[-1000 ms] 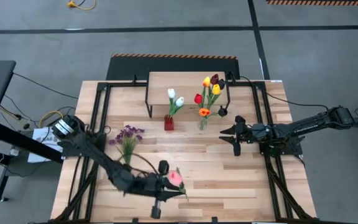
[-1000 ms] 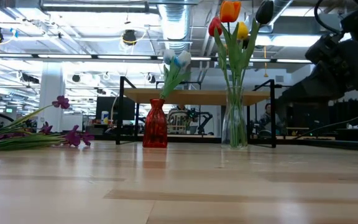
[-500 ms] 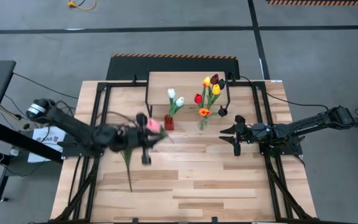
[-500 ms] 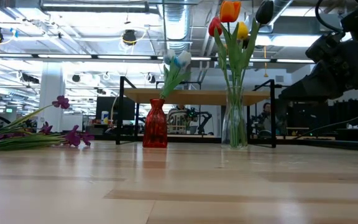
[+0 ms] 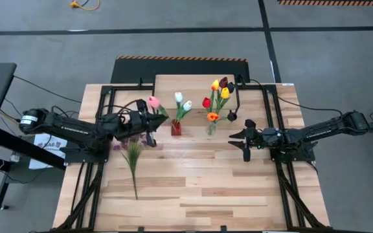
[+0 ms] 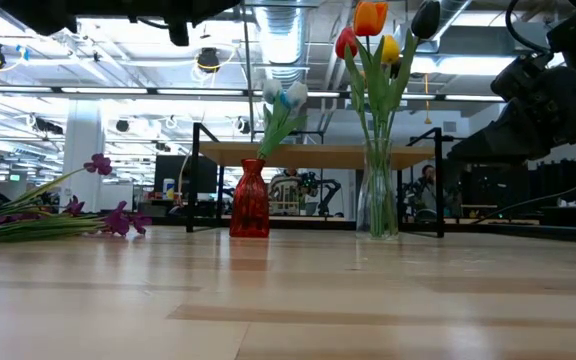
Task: Pick and place flowers into a vace then onto a shelf
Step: Put the pink flower into the red vase
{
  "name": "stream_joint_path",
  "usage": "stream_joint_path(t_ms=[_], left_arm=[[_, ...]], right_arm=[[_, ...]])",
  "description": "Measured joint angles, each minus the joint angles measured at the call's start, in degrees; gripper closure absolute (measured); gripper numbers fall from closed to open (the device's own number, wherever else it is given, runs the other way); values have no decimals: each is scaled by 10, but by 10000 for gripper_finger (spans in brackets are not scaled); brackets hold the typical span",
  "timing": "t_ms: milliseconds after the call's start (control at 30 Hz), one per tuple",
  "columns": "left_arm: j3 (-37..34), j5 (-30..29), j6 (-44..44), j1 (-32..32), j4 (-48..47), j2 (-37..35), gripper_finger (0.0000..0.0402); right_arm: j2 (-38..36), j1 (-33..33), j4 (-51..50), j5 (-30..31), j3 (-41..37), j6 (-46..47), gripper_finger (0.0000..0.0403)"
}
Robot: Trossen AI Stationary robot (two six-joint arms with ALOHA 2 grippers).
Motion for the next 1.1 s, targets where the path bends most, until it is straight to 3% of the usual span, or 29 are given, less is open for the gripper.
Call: stream_joint_path(t_ms=[333, 1100], left_arm=[[0, 19, -17, 68, -15, 9, 400], [0, -3, -47, 96, -9, 58, 397]], right_arm=[[0, 0, 0, 0, 0, 0, 285], [0, 0, 0, 2, 0, -3, 285]])
